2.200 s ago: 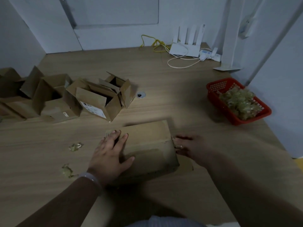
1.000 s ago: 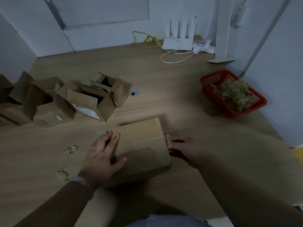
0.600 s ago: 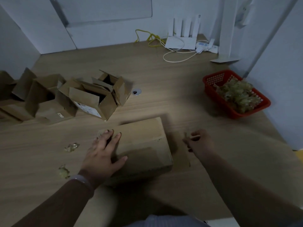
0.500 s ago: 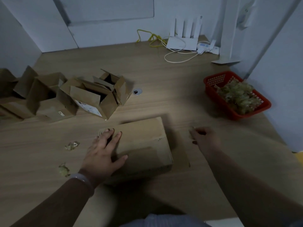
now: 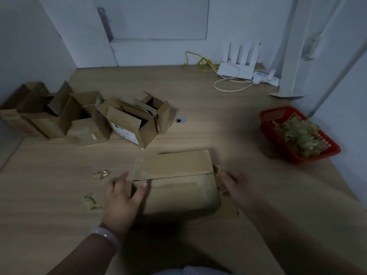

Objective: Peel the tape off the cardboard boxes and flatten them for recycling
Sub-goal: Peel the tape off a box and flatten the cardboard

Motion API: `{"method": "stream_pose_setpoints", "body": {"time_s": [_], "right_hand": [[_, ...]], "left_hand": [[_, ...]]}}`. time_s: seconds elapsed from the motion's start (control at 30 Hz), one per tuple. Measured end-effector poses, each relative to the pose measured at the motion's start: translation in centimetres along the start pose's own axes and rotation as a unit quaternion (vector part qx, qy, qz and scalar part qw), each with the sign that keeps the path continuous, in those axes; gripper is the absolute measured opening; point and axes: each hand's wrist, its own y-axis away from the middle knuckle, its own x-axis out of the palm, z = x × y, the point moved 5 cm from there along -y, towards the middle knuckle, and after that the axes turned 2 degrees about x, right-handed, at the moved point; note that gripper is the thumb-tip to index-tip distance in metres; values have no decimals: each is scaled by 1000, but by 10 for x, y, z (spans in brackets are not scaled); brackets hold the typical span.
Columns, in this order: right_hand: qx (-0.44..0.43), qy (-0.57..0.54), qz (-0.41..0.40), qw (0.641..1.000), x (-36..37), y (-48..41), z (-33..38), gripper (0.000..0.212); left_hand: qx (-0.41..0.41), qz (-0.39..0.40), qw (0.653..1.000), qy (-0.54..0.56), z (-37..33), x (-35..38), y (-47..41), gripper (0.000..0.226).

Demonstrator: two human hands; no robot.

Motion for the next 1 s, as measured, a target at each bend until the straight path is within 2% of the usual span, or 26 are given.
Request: {"method": "stream_pose_setpoints", "body": {"time_s": [0.1,0.2,0.27,0.33,0.37,0.43,0.47,0.5,0.53,0.6,0.7,0.8,0.9,1.0], "right_hand": [[-40,-5,9,999,15,19,5,26],[5,-89,8,996,18,26,4,24],[52,-170,22,984,22,29,7,37],[54,-163,24,985,24,31,12,42],[40,-123,24,991,23,30,15,38],[-6,-36,41,998,19,27,24,34],[-36,12,68,997,18,24,31,30],[-61,69,99,991,20,24,38,19],[-79,126,130,980,22,24,45,12],[-86,232,142,959,24,25,55,41],[-83,338,150,925,33,28,65,86],[-71,369,138,916,43,28,70,117],[-35,345,91,933,53,19,72,123],[-6,373,85,924,67,13,71,126]], "left_hand": [[-16,41,983,177,4,-6,7,17],[-97,37,954,283,14,-16,13,23],[-157,41,918,362,18,-20,19,34],[-196,68,885,417,15,-23,24,42],[-199,85,884,414,12,-27,25,43],[-165,118,908,367,7,-35,22,29],[-120,143,931,314,5,-39,18,20],[-50,181,956,225,1,-43,13,14],[22,230,965,120,-3,-44,8,12],[110,285,951,-55,-3,-38,0,28],[142,274,933,-185,3,-27,-11,69],[154,265,931,-198,0,-12,-18,105],[135,239,940,-203,-3,-2,-24,121],[91,218,947,-219,-7,8,-26,127]]}}
